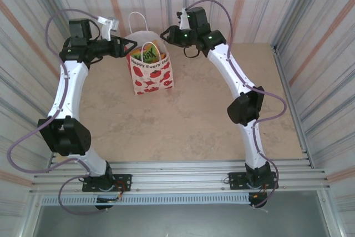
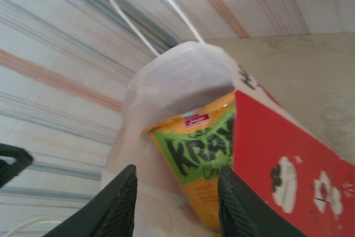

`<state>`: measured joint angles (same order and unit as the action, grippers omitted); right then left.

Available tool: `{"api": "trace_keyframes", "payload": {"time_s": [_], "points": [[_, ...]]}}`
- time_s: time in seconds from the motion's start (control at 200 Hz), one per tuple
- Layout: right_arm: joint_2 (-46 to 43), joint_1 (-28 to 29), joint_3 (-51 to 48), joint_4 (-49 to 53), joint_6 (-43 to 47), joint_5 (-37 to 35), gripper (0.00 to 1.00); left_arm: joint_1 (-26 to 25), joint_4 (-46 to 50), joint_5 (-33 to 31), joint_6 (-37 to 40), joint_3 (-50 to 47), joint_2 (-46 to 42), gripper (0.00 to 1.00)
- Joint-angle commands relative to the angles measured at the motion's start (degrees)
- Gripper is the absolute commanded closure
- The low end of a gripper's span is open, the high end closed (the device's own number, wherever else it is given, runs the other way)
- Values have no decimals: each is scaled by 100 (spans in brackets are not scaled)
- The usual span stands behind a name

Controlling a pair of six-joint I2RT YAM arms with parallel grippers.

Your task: Place the snacks into the paper bag

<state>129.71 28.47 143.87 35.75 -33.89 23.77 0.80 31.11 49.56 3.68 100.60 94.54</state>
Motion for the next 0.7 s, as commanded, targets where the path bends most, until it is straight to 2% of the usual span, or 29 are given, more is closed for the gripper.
{"api": "trace_keyframes", "payload": {"time_s": [0.0, 0.261, 0.491, 0.596, 0.691], "points": [[-332, -34, 203, 424, 396, -278, 57, -17, -150, 587, 748, 75, -54, 34], [-204, -40, 211, 670, 686, -439, 53, -355, 467, 627, 1783, 487, 348, 33], [21, -26, 228, 627, 975, -288, 49, -783, 580, -61, 2212, 639, 648, 36], [120, -13, 229, 579, 1016, -275, 48, -878, 737, -196, 2310, 748, 751, 51], [184, -17, 229, 497, 1016, -253, 48, -916, 747, -132, 2304, 778, 743, 70]]}}
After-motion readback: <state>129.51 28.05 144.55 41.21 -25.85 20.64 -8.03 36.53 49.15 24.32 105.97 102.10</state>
